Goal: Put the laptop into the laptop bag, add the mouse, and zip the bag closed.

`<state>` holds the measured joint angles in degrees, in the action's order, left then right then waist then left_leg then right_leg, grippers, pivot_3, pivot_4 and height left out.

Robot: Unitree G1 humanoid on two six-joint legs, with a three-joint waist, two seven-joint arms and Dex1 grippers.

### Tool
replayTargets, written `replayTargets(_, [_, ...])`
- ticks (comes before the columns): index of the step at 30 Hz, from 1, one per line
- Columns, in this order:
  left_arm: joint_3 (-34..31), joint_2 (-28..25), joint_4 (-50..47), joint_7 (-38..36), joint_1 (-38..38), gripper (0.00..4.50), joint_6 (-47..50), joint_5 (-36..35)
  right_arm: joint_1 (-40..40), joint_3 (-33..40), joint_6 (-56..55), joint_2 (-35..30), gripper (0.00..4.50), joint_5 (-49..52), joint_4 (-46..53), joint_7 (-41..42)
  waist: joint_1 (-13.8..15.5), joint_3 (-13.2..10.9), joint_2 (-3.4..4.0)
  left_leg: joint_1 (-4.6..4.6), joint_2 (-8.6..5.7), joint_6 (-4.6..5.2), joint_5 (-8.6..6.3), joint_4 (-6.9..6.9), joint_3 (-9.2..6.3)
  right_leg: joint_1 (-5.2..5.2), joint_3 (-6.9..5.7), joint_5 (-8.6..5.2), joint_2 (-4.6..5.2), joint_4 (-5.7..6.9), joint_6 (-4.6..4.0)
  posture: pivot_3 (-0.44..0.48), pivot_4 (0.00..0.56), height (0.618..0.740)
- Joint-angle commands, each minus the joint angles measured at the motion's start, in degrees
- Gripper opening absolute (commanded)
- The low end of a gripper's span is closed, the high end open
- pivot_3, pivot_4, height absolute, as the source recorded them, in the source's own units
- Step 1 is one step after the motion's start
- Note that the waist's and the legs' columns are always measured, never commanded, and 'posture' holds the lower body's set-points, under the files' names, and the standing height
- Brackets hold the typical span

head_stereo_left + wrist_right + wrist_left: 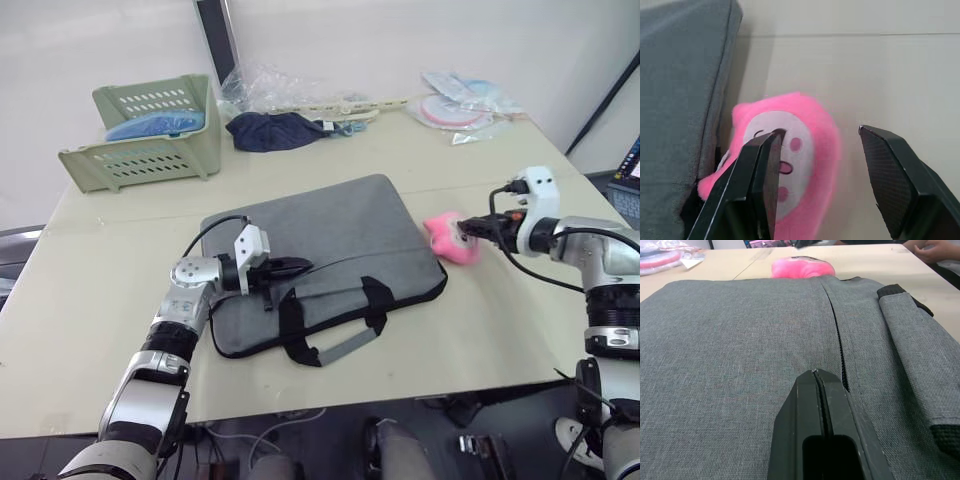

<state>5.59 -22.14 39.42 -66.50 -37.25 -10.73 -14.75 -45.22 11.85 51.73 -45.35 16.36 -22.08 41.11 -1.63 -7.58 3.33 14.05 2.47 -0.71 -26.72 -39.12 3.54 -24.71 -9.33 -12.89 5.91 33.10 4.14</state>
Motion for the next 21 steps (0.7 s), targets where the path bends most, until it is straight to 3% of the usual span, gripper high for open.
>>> replayTargets(1, [2.5,-0.9,0.3,0.5,6.0,0.0,6.8,3.3,-0.4,3.3,2.0,-2.3,2.79,2.1,8.0,-1.3,0.0,0.0,-0.03,0.0,0.01,0.0,0.0,0.01,0.0,0.0,0.0,0.0,-0.01,-0.01,0.0,0.0,0.15,0.74])
replayTargets(7, [-1.6,-2.8,-13.9,3.6,6.7,0.0,14.9,-0.9,2.1,5.5,8.0,-1.7,2.79,5.4,21.0,-3.2,-0.1,-0.6,-0.59,0.09,0.08,-0.02,0.0,0.04,-0.02,-0.21,0.07,0.0,-0.05,0.07,0.0,0.0,0.15,0.74])
replayTargets(13, [-6.9,-5.4,-30.3,9.0,6.8,0.0,27.4,-6.6,3.4,6.7,11.9,0.4,2.79,8.5,29.6,-5.9,0.0,-1.3,-1.26,0.82,0.02,-0.02,0.01,-0.07,0.13,-0.93,0.05,0.0,-0.1,0.18,0.0,0.0,0.15,0.74])
replayTargets(21, [-16.4,-9.7,-43.3,17.9,2.1,0.0,40.8,-14.4,4.5,6.6,14.8,1.0,2.79,12.8,37.2,-5.8,0.7,-2.4,-1.8,1.56,0.01,-0.05,0.03,-0.71,-0.06,-1.28,0.04,0.07,-0.14,0.28,0.09,0.0,0.15,0.74])
